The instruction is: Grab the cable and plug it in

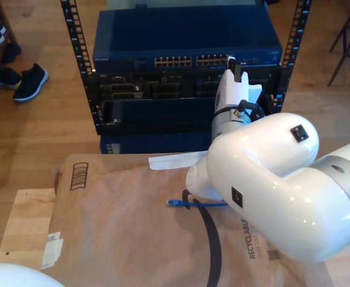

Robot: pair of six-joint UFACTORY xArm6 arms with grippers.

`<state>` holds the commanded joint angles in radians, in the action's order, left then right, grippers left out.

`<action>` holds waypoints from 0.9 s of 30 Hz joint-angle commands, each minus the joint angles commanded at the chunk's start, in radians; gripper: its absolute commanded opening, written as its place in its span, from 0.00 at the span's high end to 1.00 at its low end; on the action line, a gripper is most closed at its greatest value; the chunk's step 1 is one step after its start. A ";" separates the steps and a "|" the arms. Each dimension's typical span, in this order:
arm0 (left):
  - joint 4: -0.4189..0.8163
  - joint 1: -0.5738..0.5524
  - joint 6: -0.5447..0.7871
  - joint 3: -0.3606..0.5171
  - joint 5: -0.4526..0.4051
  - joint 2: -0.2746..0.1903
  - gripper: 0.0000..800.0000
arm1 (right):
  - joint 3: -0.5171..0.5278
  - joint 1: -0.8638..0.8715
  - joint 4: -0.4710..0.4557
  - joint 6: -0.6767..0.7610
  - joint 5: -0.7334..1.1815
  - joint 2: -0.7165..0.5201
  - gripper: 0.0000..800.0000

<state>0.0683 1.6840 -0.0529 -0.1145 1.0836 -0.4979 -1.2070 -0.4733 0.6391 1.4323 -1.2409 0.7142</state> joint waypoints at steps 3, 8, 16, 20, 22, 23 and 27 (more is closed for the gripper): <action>0.000 0.000 0.000 0.000 0.002 0.000 0.00 | 0.000 0.000 -0.002 0.000 0.000 0.000 1.00; 0.000 0.000 0.000 0.000 0.002 0.000 0.00 | 0.000 0.002 -0.006 0.000 0.000 0.003 1.00; 0.000 0.000 0.000 0.000 0.002 0.000 0.00 | 0.000 0.014 -0.009 -0.002 -0.003 0.008 1.00; 0.000 0.000 0.000 0.002 0.002 0.000 0.00 | 0.005 0.015 -0.011 -0.002 -0.006 0.008 1.00; 0.000 0.000 0.000 0.002 0.002 0.000 0.00 | 0.003 0.015 -0.011 -0.002 -0.005 0.006 1.00; 0.000 0.000 0.000 0.000 0.002 0.000 0.00 | 0.003 0.015 -0.011 -0.002 -0.005 0.006 1.00; 0.000 0.000 0.000 0.002 0.002 0.000 0.00 | 0.003 0.015 -0.011 -0.002 -0.005 0.005 1.00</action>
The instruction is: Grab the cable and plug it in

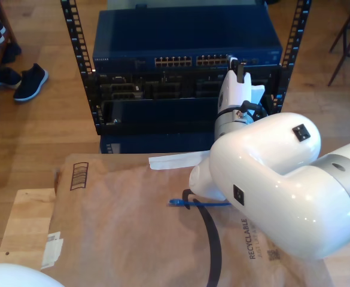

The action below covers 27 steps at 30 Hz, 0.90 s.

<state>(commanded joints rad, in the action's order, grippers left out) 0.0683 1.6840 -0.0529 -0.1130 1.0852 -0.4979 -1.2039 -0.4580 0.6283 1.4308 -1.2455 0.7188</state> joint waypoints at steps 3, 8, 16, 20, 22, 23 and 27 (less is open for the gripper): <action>0.000 0.000 0.000 -0.002 0.000 0.000 0.00 | 0.000 -0.002 0.000 -0.002 0.000 -0.003 1.00; 0.000 0.000 0.000 -0.002 0.000 0.000 0.00 | -0.005 -0.003 0.000 -0.003 0.003 -0.006 1.00; 0.000 0.000 0.000 0.000 0.000 0.000 0.00 | -0.008 -0.005 -0.002 -0.003 0.011 -0.008 1.00; 0.000 0.000 0.000 -0.002 0.000 0.000 0.00 | -0.006 -0.006 -0.002 -0.003 0.011 -0.009 1.00; 0.000 0.000 0.000 -0.002 0.000 0.000 0.00 | -0.005 -0.006 -0.002 -0.003 0.011 -0.011 1.00; 0.000 0.000 0.000 -0.002 -0.002 0.000 0.00 | -0.005 -0.008 -0.002 -0.003 0.011 -0.011 1.00; 0.000 0.000 0.000 0.000 0.000 0.000 0.00 | -0.003 -0.009 0.000 -0.003 0.012 -0.011 1.00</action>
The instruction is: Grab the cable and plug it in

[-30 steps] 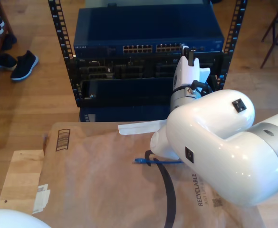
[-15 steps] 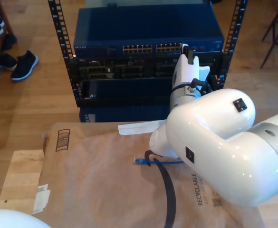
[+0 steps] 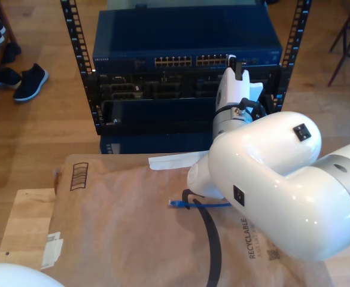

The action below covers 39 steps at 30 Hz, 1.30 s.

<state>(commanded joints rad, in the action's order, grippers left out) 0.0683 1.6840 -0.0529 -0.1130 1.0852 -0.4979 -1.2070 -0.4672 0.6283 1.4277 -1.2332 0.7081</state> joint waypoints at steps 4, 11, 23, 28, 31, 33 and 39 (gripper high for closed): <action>0.000 0.000 0.000 -0.002 0.000 0.000 0.00 | 0.002 -0.005 -0.002 0.000 0.002 0.000 1.00; 0.000 0.000 0.000 0.000 -0.002 0.000 0.00 | 0.000 -0.005 0.002 0.000 0.012 0.005 1.00; 0.000 0.000 0.000 -0.002 0.000 0.000 0.00 | -0.049 0.000 0.003 0.002 0.058 0.015 1.00; 0.000 0.000 0.000 -0.002 0.000 0.000 0.00 | -0.051 0.003 0.003 0.002 0.058 0.015 1.00; 0.000 0.000 0.000 0.000 0.000 0.000 0.00 | -0.051 0.014 0.003 0.002 0.066 0.015 1.00; 0.000 0.000 0.000 0.000 0.000 0.000 0.00 | -0.048 0.015 0.002 0.002 0.064 0.015 1.00; 0.000 0.000 0.000 -0.002 0.000 0.000 0.00 | -0.041 0.015 -0.002 0.002 0.061 0.012 0.92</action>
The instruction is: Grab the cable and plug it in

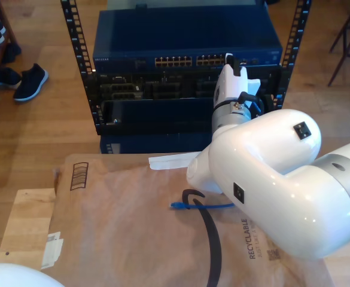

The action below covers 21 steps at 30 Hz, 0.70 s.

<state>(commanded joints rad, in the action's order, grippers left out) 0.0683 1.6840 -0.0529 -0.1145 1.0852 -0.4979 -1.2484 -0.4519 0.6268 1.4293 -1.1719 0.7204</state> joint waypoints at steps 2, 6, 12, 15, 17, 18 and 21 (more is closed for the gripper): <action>0.000 0.000 0.000 0.000 0.000 0.000 0.00 | 0.003 0.002 -0.003 0.002 0.002 -0.005 0.77; 0.000 0.000 0.000 0.002 0.000 0.000 0.00 | 0.012 0.000 -0.005 0.002 0.000 -0.012 0.68; 0.000 0.000 0.000 0.002 0.000 0.000 0.00 | 0.069 -0.002 -0.003 0.003 -0.008 -0.035 0.69; 0.000 0.000 0.000 0.000 0.000 0.000 0.00 | 0.117 -0.002 -0.002 0.005 -0.014 -0.060 0.71; 0.000 0.000 0.000 0.002 0.000 0.000 0.00 | 0.121 -0.002 -0.002 0.005 -0.020 -0.063 0.72; 0.000 0.000 0.000 0.002 -0.002 0.000 0.00 | 0.120 -0.002 0.000 0.005 -0.020 -0.063 0.73; 0.000 0.000 0.000 0.000 0.000 0.000 0.00 | 0.114 -0.002 0.000 0.005 -0.020 -0.066 0.72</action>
<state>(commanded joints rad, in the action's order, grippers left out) 0.0683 1.6840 -0.0529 -0.1145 1.0852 -0.4979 -1.1348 -0.4534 0.6268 1.4339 -1.1918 0.6544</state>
